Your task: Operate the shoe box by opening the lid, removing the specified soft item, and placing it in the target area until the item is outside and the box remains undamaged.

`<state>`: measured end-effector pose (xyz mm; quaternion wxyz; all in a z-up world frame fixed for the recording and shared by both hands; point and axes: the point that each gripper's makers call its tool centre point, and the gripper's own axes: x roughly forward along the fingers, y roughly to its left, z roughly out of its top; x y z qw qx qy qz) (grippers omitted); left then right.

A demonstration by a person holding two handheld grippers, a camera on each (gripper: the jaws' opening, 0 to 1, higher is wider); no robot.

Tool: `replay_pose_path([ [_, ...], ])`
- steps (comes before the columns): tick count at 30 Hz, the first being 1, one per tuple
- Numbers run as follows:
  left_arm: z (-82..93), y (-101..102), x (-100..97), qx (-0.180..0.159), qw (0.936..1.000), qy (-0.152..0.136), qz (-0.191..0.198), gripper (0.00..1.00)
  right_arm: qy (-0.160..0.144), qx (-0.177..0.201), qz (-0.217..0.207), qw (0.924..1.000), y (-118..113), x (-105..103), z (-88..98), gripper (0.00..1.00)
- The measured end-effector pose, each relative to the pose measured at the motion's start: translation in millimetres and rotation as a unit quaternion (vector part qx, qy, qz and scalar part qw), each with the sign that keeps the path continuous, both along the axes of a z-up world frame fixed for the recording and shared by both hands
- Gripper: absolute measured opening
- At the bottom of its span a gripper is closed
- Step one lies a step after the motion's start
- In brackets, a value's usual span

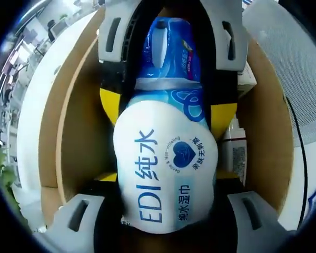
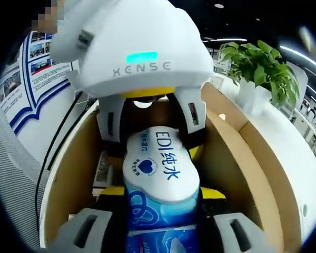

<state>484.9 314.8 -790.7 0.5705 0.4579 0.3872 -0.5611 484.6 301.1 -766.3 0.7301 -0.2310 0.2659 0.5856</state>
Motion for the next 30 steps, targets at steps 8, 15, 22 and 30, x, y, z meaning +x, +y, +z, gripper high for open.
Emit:
replay_pose_path([
  [8, 1.2, 1, 1.5, 0.005, 1.0000, -0.004, -0.002, 0.68, -0.020, 0.009, 0.001, 0.9998, 1, 0, 3.3, 0.41],
  [15, 1.9, 6, 3.5, 0.024, 0.9996, 0.010, -0.012, 0.67, -0.021, 0.017, 0.003, 0.9996, 1, 0, 7.0, 0.38],
  [22, 8.3, 10, 4.1, 0.031, 0.9991, 0.025, -0.012, 0.64, -0.021, 0.020, 0.008, 0.9995, 4, -1, 11.9, 0.37],
  [30, 13.0, 6, -1.6, 0.030, 0.9991, 0.026, -0.015, 0.64, -0.024, 0.023, 0.012, 0.9994, 0, -2, 18.8, 0.36],
])
